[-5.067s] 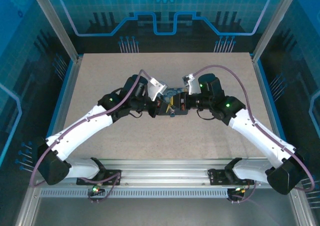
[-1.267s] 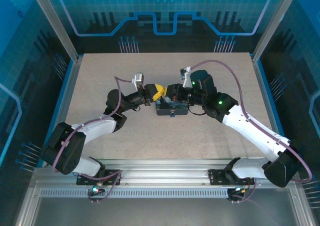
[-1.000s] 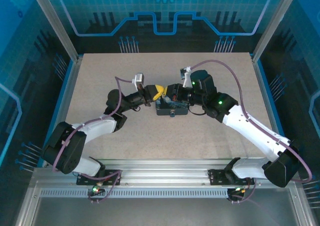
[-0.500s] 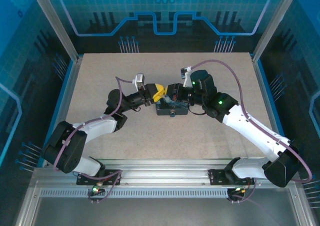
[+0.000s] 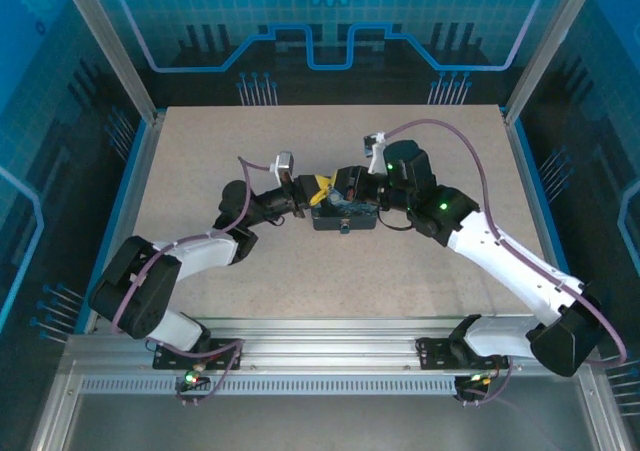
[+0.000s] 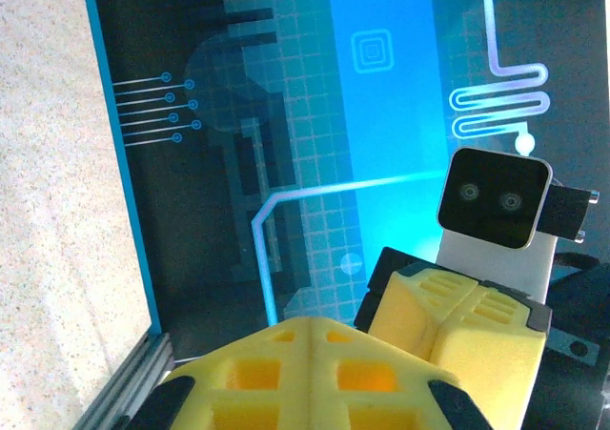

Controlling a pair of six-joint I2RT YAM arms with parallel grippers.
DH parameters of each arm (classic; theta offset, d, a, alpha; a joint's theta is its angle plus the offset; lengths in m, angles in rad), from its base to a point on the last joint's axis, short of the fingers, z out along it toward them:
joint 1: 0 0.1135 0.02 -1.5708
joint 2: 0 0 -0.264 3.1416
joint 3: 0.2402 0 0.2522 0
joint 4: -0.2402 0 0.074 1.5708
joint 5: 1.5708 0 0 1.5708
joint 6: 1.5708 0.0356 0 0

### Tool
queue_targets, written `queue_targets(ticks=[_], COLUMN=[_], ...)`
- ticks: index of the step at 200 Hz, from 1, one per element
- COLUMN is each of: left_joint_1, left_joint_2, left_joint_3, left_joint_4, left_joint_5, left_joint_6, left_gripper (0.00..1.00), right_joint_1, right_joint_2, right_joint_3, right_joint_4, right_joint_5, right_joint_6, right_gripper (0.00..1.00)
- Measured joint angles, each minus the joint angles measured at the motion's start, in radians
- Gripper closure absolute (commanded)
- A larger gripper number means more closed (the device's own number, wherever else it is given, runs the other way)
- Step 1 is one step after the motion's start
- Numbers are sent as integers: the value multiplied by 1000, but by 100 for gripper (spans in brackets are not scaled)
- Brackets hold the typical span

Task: Unlock the padlock with the key

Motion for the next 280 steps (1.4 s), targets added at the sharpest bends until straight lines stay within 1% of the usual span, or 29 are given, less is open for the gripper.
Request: queue_targets(ticks=[11, 17, 28, 33, 46, 86, 105, 128, 160, 199, 207, 216, 228, 247, 268, 280], left_joint_1=[0, 0, 0, 0, -1, -20, -35, -40, -43, -44, -44, -45, -45, -45, -45, -48], left_joint_2=[0, 0, 0, 0, 1, 1, 8, 39, 73, 73, 73, 73, 74, 74, 74, 74], left_joint_3=[0, 0, 0, 0, 0, 0, -1, -7, -8, -13, -13, -13, -13, -13, -13, -13], left_joint_4=[0, 0, -1, 2, 5, 16, 34, 95, 148, 169, 172, 173, 172, 172, 172, 174], left_joint_5=[0, 0, -1, -1, 0, -4, -5, -18, -40, -57, -60, -64, -65, -65, -67, -65], left_joint_6=[2, 2, -4, -3, -3, -8, -13, -49, -86, -105, -105, -105, -108, -117, -126, -129], left_gripper=[80, 75, 61, 57, 50, 37, 35, 32, 31, 37, 36, 34, 33, 38, 32, 32], right_joint_1=[0, 0, 0, 0, 0, 0, 0, 0, -2, -2, -2, -2, -2, -2, -2, -2], right_joint_2=[-15, -23, -32, -32, -32, -31, -26, -21, -1, 2, 3, 3, 3, 2, 2, 2], right_joint_3=[-14, -22, -33, -34, -35, -30, -22, -17, -10, -11, -13, -19, -26, -33, -37, -45], right_joint_4=[0, -1, -1, -3, -1, -2, -1, -2, 4, 23, 27, 36, 48, 59, 61, 71], right_joint_5=[5, 8, 15, 17, 18, 21, 25, 37, 51, 51, 51, 51, 52, 55, 62, 66], right_joint_6=[0, 0, 3, 4, 4, 4, 3, 4, 8, 19, 22, 23, 26, 26, 26, 30], right_gripper=[100, 100, 100, 100, 100, 100, 100, 100, 100, 100, 100, 100, 100, 100, 100, 100])
